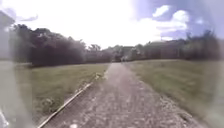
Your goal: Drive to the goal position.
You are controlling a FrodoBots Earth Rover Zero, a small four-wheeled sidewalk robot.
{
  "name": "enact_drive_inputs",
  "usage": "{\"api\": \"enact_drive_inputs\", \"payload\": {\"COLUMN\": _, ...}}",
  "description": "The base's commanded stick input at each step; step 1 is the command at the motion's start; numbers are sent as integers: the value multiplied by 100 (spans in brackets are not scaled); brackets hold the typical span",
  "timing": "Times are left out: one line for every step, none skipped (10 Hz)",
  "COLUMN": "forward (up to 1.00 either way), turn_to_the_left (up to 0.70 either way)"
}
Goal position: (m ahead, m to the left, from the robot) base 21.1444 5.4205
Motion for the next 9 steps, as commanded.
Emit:
{"api": "enact_drive_inputs", "payload": {"forward": 100, "turn_to_the_left": 0}}
{"api": "enact_drive_inputs", "payload": {"forward": 100, "turn_to_the_left": 0}}
{"api": "enact_drive_inputs", "payload": {"forward": 100, "turn_to_the_left": 0}}
{"api": "enact_drive_inputs", "payload": {"forward": 100, "turn_to_the_left": 0}}
{"api": "enact_drive_inputs", "payload": {"forward": 100, "turn_to_the_left": 0}}
{"api": "enact_drive_inputs", "payload": {"forward": 100, "turn_to_the_left": 0}}
{"api": "enact_drive_inputs", "payload": {"forward": 100, "turn_to_the_left": 0}}
{"api": "enact_drive_inputs", "payload": {"forward": 100, "turn_to_the_left": 0}}
{"api": "enact_drive_inputs", "payload": {"forward": 100, "turn_to_the_left": 0}}
